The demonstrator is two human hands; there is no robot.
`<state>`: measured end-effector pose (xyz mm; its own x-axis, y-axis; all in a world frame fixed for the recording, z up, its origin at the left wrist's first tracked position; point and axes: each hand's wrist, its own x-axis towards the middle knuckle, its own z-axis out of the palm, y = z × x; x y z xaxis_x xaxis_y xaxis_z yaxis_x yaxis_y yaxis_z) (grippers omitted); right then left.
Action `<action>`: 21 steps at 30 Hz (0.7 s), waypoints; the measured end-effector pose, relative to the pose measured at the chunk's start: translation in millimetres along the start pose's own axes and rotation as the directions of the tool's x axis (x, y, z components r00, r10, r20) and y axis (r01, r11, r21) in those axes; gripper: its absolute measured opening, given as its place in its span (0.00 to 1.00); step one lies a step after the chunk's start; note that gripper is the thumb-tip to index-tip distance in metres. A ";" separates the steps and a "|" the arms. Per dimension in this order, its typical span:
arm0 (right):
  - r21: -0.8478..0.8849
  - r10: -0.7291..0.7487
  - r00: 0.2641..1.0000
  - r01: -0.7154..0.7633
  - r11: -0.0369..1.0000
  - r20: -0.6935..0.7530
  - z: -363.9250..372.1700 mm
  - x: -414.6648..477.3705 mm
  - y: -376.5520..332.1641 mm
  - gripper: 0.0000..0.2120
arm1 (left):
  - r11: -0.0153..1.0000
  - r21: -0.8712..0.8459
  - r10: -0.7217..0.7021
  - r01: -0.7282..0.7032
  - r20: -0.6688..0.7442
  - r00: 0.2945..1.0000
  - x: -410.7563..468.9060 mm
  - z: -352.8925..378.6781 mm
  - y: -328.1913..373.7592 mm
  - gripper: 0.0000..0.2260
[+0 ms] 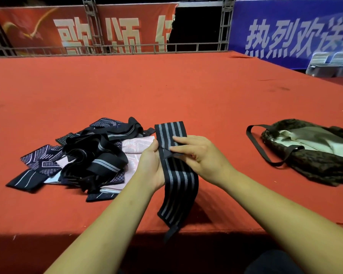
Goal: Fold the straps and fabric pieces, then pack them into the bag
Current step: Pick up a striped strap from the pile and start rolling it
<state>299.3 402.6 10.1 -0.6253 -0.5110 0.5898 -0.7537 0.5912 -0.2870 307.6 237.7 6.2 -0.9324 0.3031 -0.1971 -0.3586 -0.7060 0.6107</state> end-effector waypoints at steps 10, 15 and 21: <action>0.040 0.188 0.966 -0.198 0.979 0.179 -12.2 -6.6 -10.1 0.26 | 0.972 0.235 0.015 -0.009 -0.023 1.000 -0.5 -8.4 -11.0 0.22; 0.451 0.638 0.747 -0.642 0.619 0.187 -33.1 25.6 7.7 0.26 | 0.914 0.407 -0.025 -0.008 0.076 0.997 -8.8 0.1 -18.9 0.18; 0.584 0.582 0.775 -0.598 0.549 0.246 -39.8 42.9 19.6 0.09 | 0.903 0.430 -0.093 0.022 0.145 0.985 -16.6 4.6 -25.9 0.17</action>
<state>265.8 417.1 59.8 -0.9732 -0.2049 0.1044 -0.1581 0.2662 -0.9509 332.5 253.8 -2.8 -0.8785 0.4568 -0.1399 -0.3244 -0.3553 0.8767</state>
